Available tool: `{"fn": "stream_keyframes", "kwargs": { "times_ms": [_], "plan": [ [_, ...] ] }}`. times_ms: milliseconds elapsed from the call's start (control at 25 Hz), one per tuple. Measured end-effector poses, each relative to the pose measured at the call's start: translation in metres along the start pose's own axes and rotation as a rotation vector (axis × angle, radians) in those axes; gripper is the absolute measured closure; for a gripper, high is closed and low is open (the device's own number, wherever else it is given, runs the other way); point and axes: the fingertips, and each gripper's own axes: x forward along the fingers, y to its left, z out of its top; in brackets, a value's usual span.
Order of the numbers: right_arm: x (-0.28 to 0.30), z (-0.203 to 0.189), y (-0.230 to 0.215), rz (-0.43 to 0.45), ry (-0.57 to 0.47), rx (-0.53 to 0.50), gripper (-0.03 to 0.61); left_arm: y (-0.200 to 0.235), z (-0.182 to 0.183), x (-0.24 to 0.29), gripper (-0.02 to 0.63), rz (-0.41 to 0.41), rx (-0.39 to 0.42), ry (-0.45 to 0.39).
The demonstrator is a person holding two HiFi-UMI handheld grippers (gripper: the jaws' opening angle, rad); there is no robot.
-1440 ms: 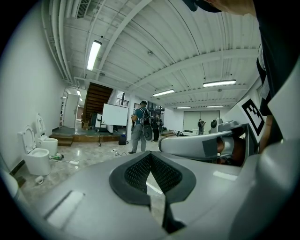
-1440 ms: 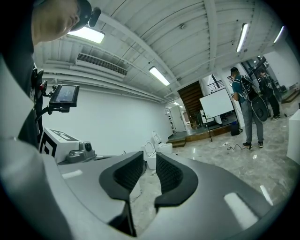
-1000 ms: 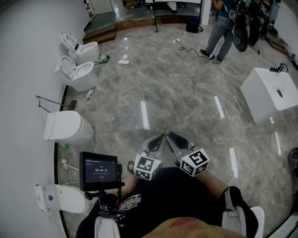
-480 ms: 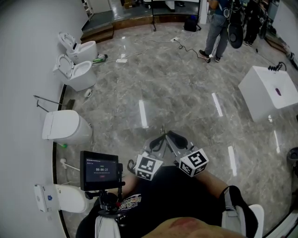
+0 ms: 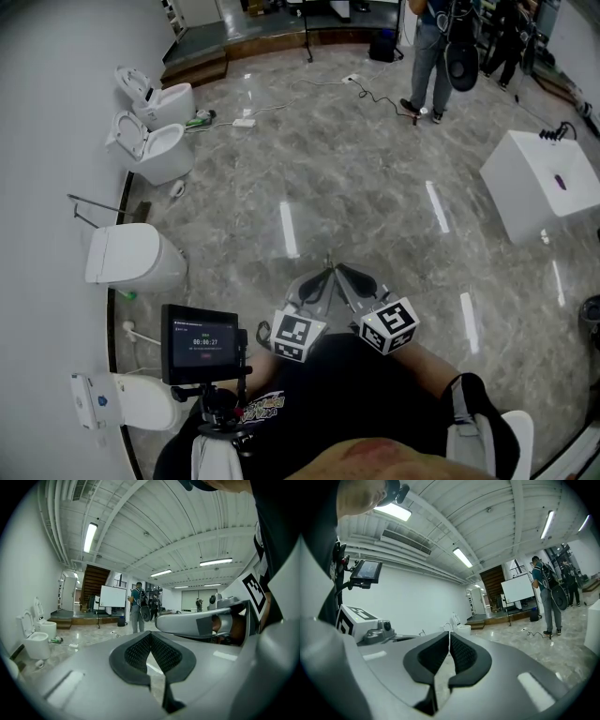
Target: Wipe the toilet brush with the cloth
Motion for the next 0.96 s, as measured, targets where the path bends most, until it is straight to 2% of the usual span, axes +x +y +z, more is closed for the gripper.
{"fn": "stream_keyframes", "kwargs": {
  "times_ms": [120,200,360,960],
  "plan": [
    [-0.002,0.0,-0.004,-0.005,-0.009,0.037,0.574,0.0,0.007,-0.001,0.613,0.008,0.018,-0.021],
    [-0.005,0.003,-0.005,-0.01,-0.024,0.026,0.575,0.003,0.006,-0.001,0.601,0.028,0.028,-0.014],
    [-0.003,-0.001,-0.009,-0.027,-0.006,0.032,0.575,0.014,-0.001,-0.004,0.601,0.051,-0.048,-0.007],
    [-0.004,0.0,-0.013,-0.027,-0.005,0.038,0.575,0.01,0.001,0.001,0.601,0.038,-0.032,-0.004]
  ]
}}
